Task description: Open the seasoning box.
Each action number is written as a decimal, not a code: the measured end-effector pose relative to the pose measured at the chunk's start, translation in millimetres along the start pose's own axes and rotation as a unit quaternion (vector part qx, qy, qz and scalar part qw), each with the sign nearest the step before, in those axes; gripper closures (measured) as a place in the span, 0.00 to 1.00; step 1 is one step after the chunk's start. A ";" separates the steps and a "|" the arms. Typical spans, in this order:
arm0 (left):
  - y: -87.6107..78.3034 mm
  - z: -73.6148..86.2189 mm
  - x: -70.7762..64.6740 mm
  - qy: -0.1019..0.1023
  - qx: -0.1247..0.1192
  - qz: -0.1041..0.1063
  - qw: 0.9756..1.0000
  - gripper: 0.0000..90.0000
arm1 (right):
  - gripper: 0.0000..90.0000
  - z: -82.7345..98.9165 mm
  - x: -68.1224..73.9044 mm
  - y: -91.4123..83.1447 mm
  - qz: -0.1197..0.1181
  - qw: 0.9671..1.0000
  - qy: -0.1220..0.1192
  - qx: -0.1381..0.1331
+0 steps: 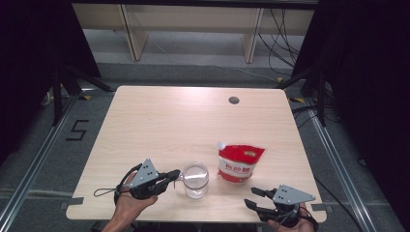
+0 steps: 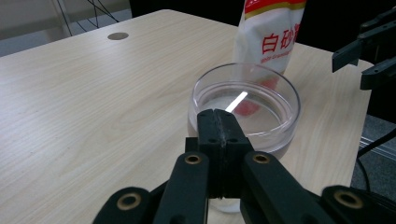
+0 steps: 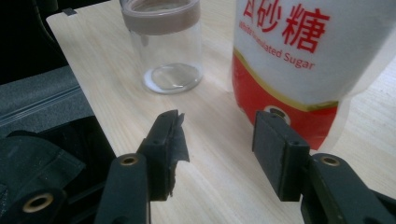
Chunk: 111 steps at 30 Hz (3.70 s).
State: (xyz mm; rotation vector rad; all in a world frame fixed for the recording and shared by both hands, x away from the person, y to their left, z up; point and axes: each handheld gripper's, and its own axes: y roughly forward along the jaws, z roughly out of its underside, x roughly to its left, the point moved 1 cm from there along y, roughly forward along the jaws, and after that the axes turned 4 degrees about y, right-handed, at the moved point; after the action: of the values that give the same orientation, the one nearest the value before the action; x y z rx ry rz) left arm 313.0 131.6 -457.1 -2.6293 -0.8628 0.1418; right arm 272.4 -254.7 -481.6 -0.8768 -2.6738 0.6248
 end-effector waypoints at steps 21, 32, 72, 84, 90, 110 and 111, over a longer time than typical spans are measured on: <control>-0.2 0.5 2.4 -0.006 0.002 -0.006 1.000 0.99 | 0.83 -18.8 25.7 23.9 -0.013 0.999 -0.039 -0.008; -0.6 1.9 2.7 -0.012 -0.002 -0.008 1.000 0.99 | 0.95 -30.9 32.9 44.8 -0.020 0.998 -0.064 -0.016; -18.2 11.4 6.7 -0.007 0.000 -0.013 1.000 0.54 | 1.00 -71.1 41.1 94.9 -0.028 0.996 -0.079 -0.037; -20.5 41.9 4.0 -0.004 0.059 -0.032 0.998 0.31 | 1.00 -85.8 51.0 97.4 -0.031 0.994 -0.096 -0.047; -26.7 48.3 9.0 -0.011 0.061 -0.044 0.997 0.29 | 1.00 -93.8 59.5 101.4 -0.033 0.992 -0.111 -0.057; -29.3 56.2 12.2 -0.016 0.077 -0.038 0.996 0.28 | 0.98 -108.2 86.9 120.7 -0.069 0.988 -0.128 -0.055; -29.2 56.3 12.1 -0.016 0.078 -0.038 0.996 0.28 | 0.97 -108.1 86.8 120.6 -0.068 0.988 -0.126 -0.056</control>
State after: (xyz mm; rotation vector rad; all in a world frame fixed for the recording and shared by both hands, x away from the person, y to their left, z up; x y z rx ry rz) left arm 295.0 178.1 -498.1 -2.4528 -0.9232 0.2226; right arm 304.2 -79.9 -434.8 -0.6744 -2.9902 0.5921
